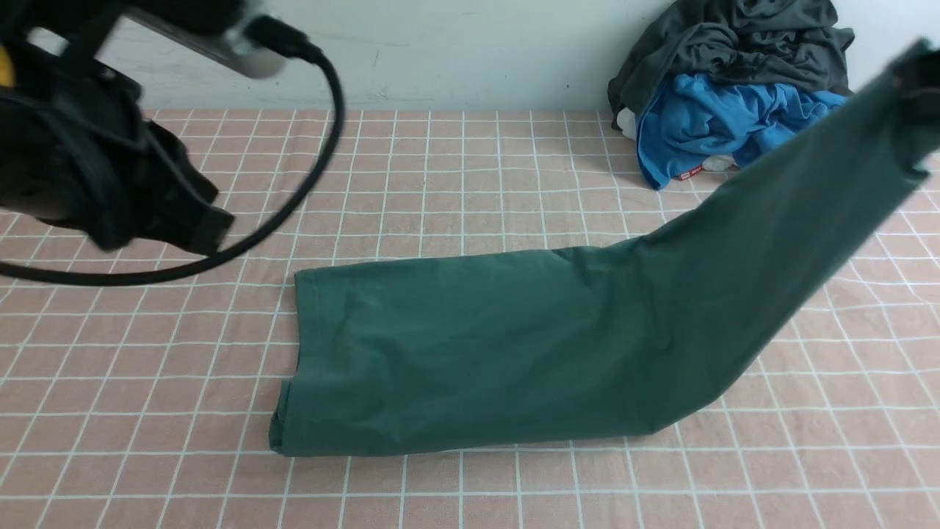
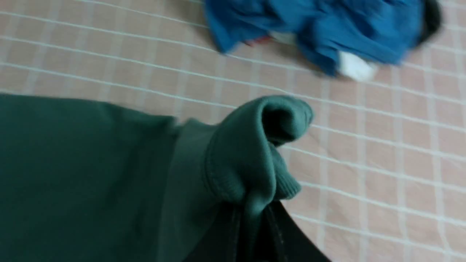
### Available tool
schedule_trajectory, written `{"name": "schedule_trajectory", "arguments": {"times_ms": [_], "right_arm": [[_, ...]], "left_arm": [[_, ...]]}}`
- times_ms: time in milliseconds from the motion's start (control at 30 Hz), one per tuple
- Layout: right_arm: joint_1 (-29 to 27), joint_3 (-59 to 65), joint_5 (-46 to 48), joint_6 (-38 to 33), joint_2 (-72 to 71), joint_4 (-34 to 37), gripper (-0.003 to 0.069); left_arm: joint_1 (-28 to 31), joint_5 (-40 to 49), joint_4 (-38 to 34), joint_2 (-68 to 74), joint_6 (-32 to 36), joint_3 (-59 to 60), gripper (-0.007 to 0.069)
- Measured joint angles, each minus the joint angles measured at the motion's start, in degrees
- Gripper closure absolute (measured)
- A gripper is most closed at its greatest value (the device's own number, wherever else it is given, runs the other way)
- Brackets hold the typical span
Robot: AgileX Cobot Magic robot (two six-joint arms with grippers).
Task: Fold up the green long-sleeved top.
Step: Use the right arm to drag the right edge of the fabric to the left and folds it over the left edge
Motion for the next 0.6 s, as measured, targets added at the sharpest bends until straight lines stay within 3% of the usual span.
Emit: {"name": "schedule_trajectory", "arguments": {"times_ms": [267,600], "right_arm": [[22.90,-9.86,-1.38,3.14,13.63,1.36,0.0617],[37.16,-24.53,-7.47,7.10,34.87,5.26,0.0617]], "left_arm": [[0.00,7.18,-0.22,-9.90,-0.41,0.00,0.0627],[0.00,13.94,-0.29,-14.74,-0.10,0.07,0.0627]]}}
